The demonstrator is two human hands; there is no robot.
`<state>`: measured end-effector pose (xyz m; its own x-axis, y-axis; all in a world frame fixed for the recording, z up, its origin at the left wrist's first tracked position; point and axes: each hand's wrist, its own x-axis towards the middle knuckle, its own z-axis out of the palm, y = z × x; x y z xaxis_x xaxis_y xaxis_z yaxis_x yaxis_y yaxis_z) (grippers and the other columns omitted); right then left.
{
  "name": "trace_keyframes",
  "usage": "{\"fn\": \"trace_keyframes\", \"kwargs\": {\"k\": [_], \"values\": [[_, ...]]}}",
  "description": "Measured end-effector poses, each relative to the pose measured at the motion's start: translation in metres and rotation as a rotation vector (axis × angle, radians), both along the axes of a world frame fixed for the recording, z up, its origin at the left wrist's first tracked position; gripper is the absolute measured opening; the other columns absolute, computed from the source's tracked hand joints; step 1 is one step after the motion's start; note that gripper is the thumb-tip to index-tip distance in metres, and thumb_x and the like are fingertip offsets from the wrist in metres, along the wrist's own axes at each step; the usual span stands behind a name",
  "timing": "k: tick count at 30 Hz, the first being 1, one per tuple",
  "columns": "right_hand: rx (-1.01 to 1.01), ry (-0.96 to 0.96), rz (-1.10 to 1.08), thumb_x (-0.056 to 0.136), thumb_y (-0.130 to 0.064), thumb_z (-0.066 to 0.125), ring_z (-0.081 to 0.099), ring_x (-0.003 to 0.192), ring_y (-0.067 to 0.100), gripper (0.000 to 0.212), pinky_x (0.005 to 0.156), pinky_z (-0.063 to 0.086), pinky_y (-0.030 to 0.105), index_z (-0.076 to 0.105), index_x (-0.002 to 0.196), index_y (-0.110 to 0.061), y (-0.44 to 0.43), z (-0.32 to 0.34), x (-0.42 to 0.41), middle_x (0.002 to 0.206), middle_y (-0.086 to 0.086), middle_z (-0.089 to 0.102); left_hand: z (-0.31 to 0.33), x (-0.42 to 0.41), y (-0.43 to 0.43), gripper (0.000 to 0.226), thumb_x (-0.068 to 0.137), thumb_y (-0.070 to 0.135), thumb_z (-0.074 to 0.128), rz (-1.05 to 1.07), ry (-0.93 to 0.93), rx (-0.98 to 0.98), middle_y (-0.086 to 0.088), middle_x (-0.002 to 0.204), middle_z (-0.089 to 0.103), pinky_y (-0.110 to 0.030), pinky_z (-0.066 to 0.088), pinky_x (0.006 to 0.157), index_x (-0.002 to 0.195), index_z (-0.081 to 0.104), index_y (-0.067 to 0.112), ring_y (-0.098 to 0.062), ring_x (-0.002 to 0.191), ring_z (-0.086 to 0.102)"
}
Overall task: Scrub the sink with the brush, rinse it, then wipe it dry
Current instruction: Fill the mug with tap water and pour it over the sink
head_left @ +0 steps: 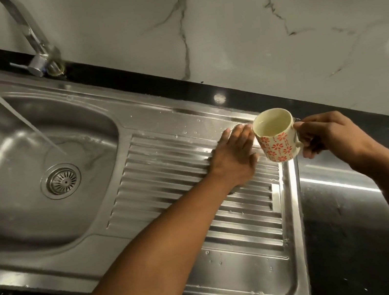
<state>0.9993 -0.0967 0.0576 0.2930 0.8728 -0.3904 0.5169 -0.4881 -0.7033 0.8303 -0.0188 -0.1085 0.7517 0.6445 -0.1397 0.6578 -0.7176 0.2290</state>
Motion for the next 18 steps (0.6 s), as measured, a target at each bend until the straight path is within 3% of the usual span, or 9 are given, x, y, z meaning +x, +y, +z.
{"fn": "trace_keyframes", "kwargs": {"k": [6, 13, 15, 18], "values": [[-0.056, -0.215, 0.030, 0.107, -0.028, 0.053, 0.071, 0.065, 0.019, 0.030, 0.064, 0.057, 0.032, 0.073, 0.090, -0.013, 0.016, -0.012, -0.021, 0.083, 0.003, 0.074, -0.012, -0.073, 0.030, 0.070, 0.107, 0.054, 0.006, 0.237, -0.073, -0.004, -0.009, 0.173, -0.004, -0.048, 0.004, 0.130, 0.164, -0.003, 0.013, -0.026, 0.160, -0.006], [0.000, -0.251, 0.187, 0.107, -0.037, 0.052, 0.073, 0.066, 0.008, 0.026, 0.061, 0.052, 0.020, 0.071, 0.099, -0.022, 0.052, -0.019, -0.068, 0.089, -0.007, 0.073, -0.013, -0.169, 0.065, 0.072, 0.106, 0.055, 0.001, 0.479, 0.009, 0.008, -0.008, 0.173, -0.009, -0.051, 0.003, 0.130, 0.164, -0.005, 0.014, -0.025, 0.160, -0.009], [0.016, -0.224, 0.228, 0.107, -0.037, 0.052, 0.073, 0.064, 0.009, 0.027, 0.062, 0.054, 0.022, 0.073, 0.098, -0.021, 0.058, -0.020, -0.077, 0.088, -0.007, 0.074, -0.011, -0.170, 0.063, 0.074, 0.105, 0.056, 0.000, 0.492, 0.047, -0.003, -0.010, 0.173, -0.010, -0.052, 0.002, 0.129, 0.164, -0.006, 0.012, -0.026, 0.159, -0.009], [0.039, -0.026, 0.185, 0.108, -0.027, 0.053, 0.072, 0.061, 0.015, 0.031, 0.067, 0.061, 0.033, 0.073, 0.089, -0.013, 0.057, -0.018, -0.082, 0.080, -0.004, 0.075, -0.006, -0.144, 0.046, 0.074, 0.105, 0.056, 0.002, 0.456, 0.027, -0.013, -0.012, 0.172, -0.010, -0.054, 0.002, 0.129, 0.164, -0.006, 0.011, -0.030, 0.159, -0.009]]}}
